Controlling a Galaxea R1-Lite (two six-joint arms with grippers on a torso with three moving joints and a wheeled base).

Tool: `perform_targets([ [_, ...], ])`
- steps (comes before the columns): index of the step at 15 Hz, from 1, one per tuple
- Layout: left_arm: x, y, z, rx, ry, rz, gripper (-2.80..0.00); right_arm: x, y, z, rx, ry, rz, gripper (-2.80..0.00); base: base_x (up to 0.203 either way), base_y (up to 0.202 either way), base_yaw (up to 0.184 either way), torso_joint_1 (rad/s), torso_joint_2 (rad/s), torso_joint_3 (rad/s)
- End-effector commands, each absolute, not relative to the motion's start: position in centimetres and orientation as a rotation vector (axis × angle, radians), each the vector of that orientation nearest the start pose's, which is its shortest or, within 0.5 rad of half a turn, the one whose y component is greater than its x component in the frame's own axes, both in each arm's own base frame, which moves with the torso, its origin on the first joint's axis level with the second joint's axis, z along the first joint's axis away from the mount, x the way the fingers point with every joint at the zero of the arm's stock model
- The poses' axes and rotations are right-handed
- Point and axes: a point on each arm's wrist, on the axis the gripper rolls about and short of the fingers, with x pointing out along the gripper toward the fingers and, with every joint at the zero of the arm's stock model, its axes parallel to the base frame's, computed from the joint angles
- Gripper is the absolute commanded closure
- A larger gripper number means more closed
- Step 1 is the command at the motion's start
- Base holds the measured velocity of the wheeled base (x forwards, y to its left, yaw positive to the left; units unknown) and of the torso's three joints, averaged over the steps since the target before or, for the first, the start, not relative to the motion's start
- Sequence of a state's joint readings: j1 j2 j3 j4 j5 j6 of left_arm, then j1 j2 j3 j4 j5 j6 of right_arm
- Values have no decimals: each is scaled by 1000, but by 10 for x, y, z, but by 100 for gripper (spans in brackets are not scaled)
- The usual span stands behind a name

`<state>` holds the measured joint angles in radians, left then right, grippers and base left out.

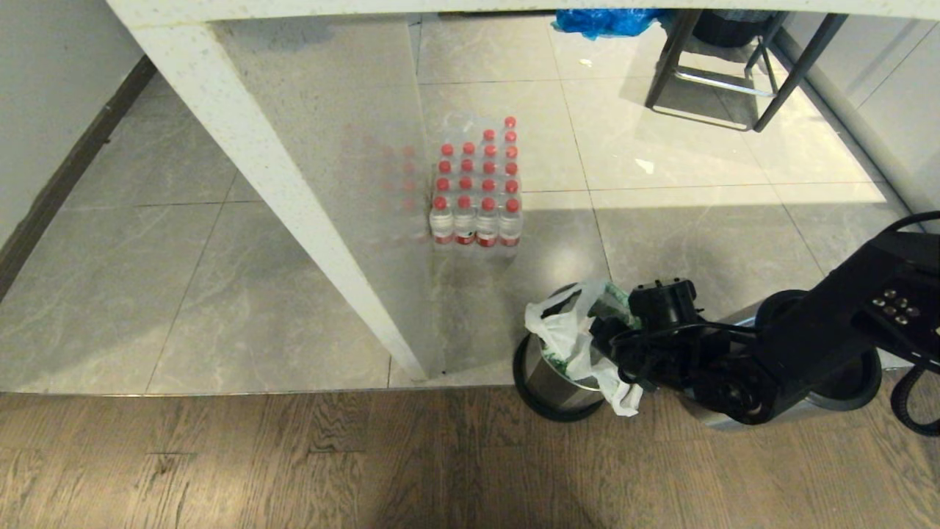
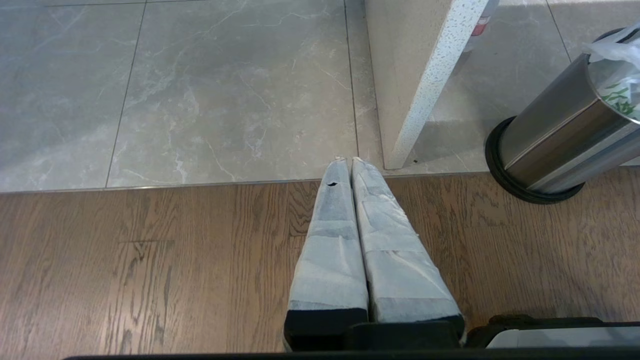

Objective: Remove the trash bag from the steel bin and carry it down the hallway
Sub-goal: Pick up the trash bag

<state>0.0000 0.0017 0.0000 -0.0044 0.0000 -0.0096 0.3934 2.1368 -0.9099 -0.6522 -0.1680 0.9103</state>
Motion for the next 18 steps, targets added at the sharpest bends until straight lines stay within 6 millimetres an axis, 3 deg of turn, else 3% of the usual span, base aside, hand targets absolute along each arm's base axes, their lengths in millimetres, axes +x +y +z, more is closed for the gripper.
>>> perform_targets([
  [1, -23, 0, 76, -9, -3, 0, 0, 352, 143, 61, 732, 603, -38, -280, 0, 0, 0, 0, 0, 0],
  [9, -23, 0, 76, -9, -3, 0, 0, 353, 143, 71, 743, 587, -18, -280, 0, 0, 0, 0, 0, 0],
  [13, -23, 0, 76, -11, -3, 0, 0, 335, 126, 69, 717, 657, -71, -280, 0, 0, 0, 0, 0, 0],
  [18, -23, 0, 76, -11, -3, 0, 0, 329, 123, 89, 816, 623, -77, -280, 0, 0, 0, 0, 0, 0],
])
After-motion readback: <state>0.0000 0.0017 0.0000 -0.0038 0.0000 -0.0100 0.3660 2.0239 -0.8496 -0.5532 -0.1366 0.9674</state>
